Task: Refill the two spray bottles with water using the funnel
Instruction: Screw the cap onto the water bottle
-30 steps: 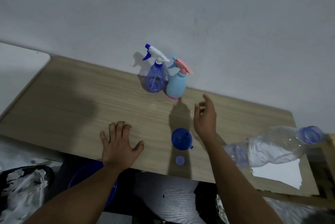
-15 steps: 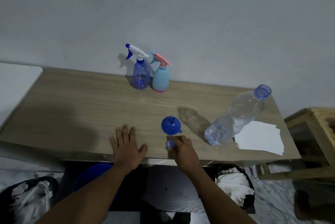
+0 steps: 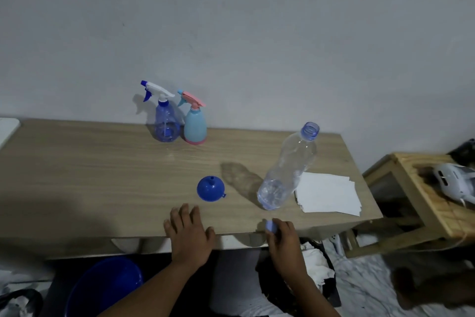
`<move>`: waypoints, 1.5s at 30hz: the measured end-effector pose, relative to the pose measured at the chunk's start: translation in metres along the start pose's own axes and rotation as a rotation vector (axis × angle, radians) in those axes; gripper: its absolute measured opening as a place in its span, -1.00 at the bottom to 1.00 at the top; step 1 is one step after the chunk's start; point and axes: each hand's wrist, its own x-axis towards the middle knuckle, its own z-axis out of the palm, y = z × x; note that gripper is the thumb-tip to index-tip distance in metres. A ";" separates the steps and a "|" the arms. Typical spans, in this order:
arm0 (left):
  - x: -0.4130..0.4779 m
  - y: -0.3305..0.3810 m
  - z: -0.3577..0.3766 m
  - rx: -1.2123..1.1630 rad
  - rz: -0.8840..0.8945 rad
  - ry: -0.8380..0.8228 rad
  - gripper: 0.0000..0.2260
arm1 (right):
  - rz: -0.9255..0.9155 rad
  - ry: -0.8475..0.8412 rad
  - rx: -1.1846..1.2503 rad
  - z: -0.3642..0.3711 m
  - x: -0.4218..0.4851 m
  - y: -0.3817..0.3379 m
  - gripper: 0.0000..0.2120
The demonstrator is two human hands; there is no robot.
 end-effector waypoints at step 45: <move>-0.001 0.210 -0.158 -0.989 0.241 0.334 -0.53 | -0.757 -0.562 -0.036 -0.241 0.184 -0.163 -0.73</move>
